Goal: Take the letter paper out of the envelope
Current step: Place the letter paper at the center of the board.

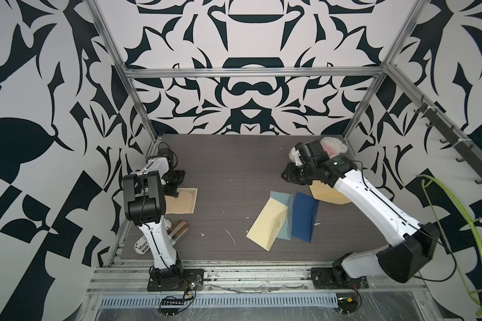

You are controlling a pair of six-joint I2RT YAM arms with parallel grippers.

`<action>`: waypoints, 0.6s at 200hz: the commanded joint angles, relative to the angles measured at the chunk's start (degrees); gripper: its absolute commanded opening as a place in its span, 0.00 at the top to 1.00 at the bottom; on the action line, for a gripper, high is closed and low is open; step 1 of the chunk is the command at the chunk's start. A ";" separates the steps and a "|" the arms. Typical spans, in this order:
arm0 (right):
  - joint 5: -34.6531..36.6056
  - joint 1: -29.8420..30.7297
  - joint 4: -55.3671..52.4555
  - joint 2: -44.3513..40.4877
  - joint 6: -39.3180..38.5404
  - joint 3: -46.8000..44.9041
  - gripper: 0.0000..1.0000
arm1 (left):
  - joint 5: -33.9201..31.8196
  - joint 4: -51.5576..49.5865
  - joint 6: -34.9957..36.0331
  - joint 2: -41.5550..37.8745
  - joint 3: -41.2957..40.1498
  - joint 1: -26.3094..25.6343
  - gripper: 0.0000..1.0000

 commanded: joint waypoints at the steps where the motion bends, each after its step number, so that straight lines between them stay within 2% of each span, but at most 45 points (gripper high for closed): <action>1: 1.10 0.35 1.90 -2.37 1.24 -0.67 0.69 | 1.59 0.07 -0.47 -2.62 -1.28 0.07 0.05; 12: 1.14 0.33 2.08 -2.55 1.43 -1.10 0.69 | 1.74 -0.03 -0.77 -3.74 -1.44 -0.03 0.00; 83: 1.63 0.60 2.79 -4.00 2.03 -3.51 0.70 | 3.32 0.62 -2.32 -10.38 -1.70 -0.36 0.01; 120: 5.55 1.48 2.04 -5.75 4.73 -5.15 0.70 | 2.41 0.15 -0.48 -13.09 0.40 -2.57 0.01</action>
